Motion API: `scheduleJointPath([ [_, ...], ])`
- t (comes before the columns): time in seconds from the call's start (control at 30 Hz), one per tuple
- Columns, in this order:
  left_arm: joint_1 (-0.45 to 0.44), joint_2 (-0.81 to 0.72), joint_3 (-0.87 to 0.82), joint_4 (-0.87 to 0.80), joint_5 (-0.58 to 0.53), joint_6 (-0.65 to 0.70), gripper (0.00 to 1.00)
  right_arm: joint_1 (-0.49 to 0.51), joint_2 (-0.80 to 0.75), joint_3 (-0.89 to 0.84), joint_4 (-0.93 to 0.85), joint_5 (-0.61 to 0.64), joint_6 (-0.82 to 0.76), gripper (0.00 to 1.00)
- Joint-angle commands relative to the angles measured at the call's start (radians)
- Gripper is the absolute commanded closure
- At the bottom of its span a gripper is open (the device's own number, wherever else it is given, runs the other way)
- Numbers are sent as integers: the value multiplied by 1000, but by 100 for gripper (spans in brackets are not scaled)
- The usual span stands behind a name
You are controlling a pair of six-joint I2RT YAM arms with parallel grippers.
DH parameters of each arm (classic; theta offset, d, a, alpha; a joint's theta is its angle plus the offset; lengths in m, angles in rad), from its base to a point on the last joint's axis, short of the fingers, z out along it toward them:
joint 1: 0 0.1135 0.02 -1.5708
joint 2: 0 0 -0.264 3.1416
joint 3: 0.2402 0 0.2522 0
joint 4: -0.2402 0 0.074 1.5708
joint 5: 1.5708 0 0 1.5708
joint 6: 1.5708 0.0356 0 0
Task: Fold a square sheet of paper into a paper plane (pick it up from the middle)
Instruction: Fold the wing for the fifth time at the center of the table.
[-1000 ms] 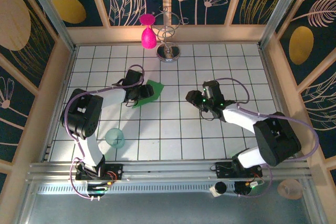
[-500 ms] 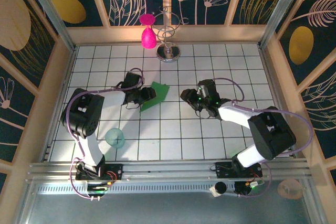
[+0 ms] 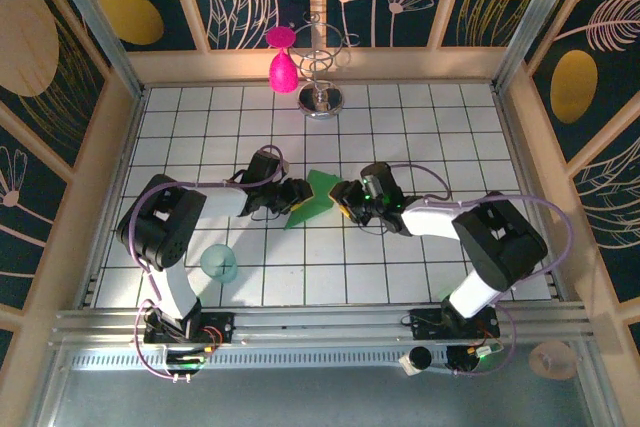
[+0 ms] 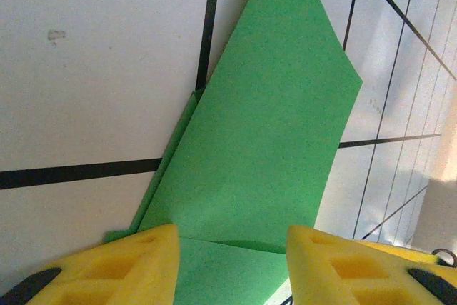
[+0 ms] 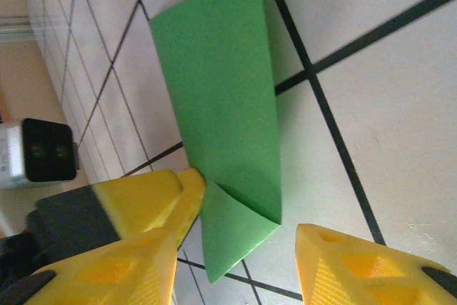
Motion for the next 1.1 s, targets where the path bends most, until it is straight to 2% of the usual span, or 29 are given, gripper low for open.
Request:
scheduleJointPath([
  [0.0, -1, 13, -22, -3, 9, -38, 55, 20, 45, 16, 32, -30, 45, 52],
  [0.17, -1, 18, -20, -7, 6, -38, 55, 33, 106, 50, 44, -60, 48, 52],
  [0.4, -1, 26, -12, -14, 10, -33, 56, 33, 144, 56, 135, -96, 40, 62],
  [0.6, -1, 19, 2, -20, 13, -26, 56, 26, 137, 44, 185, -90, 27, 73],
  [0.77, -2, 1, 20, -16, 21, -18, 56, 18, 106, 40, 182, -64, 8, 87],
  [0.9, -1, -55, 32, -1, 5, 31, 54, 17, 74, 38, 162, -32, -8, 97],
  [1.07, -8, -177, -15, 60, -39, 147, 48, -3, 12, 21, 116, 13, -14, 98],
])
